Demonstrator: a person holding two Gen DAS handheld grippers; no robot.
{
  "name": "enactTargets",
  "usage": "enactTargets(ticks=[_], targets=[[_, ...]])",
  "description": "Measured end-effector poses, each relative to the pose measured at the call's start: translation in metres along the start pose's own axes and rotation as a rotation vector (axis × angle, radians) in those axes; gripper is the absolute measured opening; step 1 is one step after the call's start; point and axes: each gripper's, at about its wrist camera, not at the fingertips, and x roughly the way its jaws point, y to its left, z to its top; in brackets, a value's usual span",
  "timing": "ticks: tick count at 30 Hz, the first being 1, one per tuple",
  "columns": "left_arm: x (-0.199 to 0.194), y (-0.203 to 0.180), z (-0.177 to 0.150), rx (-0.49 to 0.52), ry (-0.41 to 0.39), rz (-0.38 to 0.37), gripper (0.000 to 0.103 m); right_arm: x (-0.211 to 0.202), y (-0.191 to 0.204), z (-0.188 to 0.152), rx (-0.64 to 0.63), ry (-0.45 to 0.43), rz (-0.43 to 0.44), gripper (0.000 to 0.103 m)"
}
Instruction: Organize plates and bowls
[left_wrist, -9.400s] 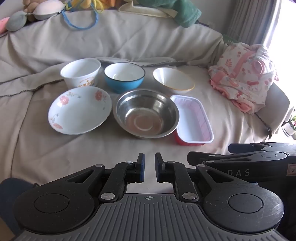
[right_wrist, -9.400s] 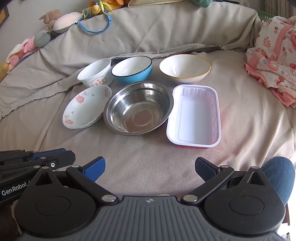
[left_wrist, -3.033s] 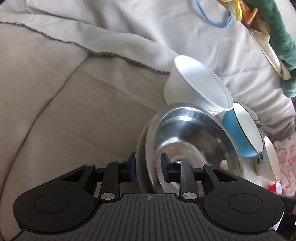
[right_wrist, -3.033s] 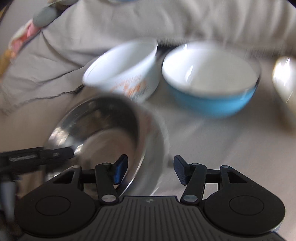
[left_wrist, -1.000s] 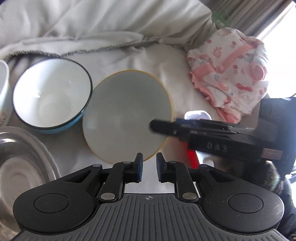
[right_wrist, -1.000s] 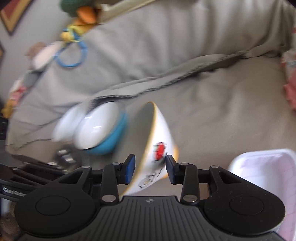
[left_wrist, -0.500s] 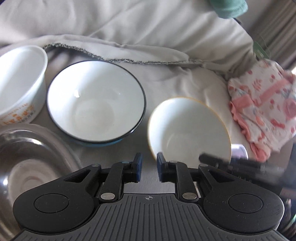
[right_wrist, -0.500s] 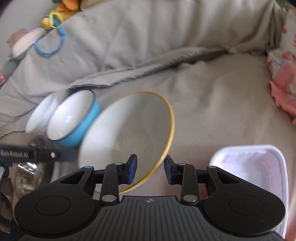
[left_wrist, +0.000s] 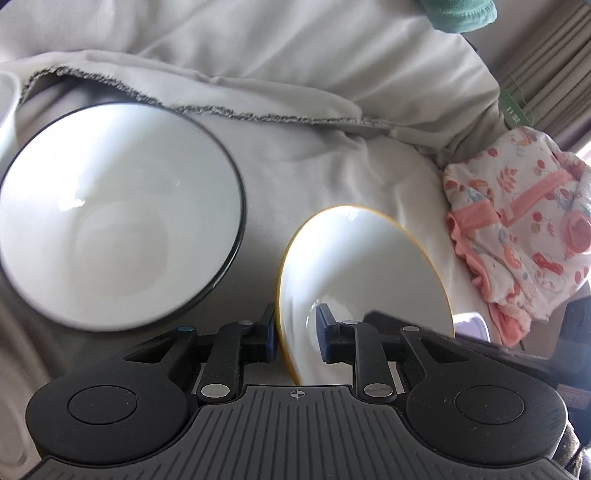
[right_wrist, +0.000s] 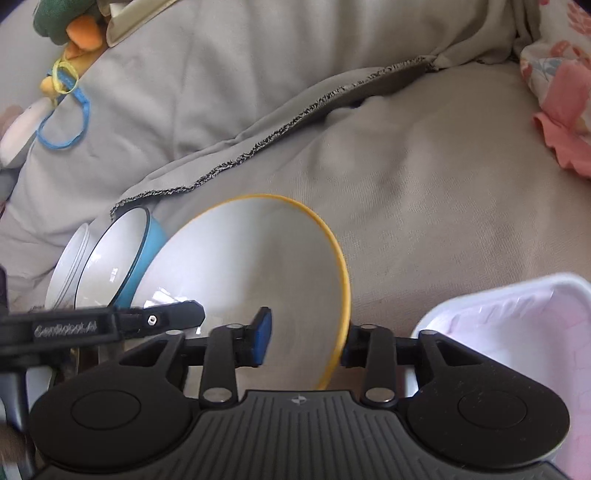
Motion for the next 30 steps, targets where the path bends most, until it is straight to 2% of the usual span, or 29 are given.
enactTargets(ticks=[2, 5, 8, 11, 14, 16, 20, 24, 30], targets=[[-0.011, 0.004, -0.009, -0.013, 0.019, 0.015, 0.025, -0.004, 0.008, -0.005, -0.007, 0.011, 0.01, 0.038], [-0.04, 0.008, -0.028, -0.009, 0.009, 0.037, 0.027, -0.011, 0.016, -0.014, 0.011, 0.068, 0.1, 0.038], [-0.069, 0.013, -0.048, -0.015, 0.0, 0.062, 0.027, -0.015, 0.034, -0.029, -0.02, 0.089, 0.132, 0.038], [-0.081, 0.02, -0.066, -0.013, -0.001, 0.096, 0.027, -0.015, 0.049, -0.041, -0.048, 0.118, 0.163, 0.038], [-0.077, 0.03, -0.079, -0.031, 0.03, 0.106, 0.026, -0.006, 0.059, -0.055, -0.085, 0.16, 0.141, 0.038], [-0.079, 0.032, -0.085, -0.025, 0.021, 0.102, 0.025, -0.002, 0.062, -0.065, -0.105, 0.173, 0.12, 0.038], [-0.084, 0.038, -0.087, -0.044, -0.004, 0.1, 0.025, -0.011, 0.073, -0.076, -0.178, 0.148, 0.095, 0.038], [-0.082, 0.033, -0.083, -0.023, -0.025, 0.105, 0.028, -0.015, 0.072, -0.075, -0.154, 0.146, 0.099, 0.037], [-0.078, 0.027, -0.074, 0.011, -0.063, 0.104, 0.027, -0.015, 0.067, -0.07, -0.151, 0.111, 0.095, 0.038]])
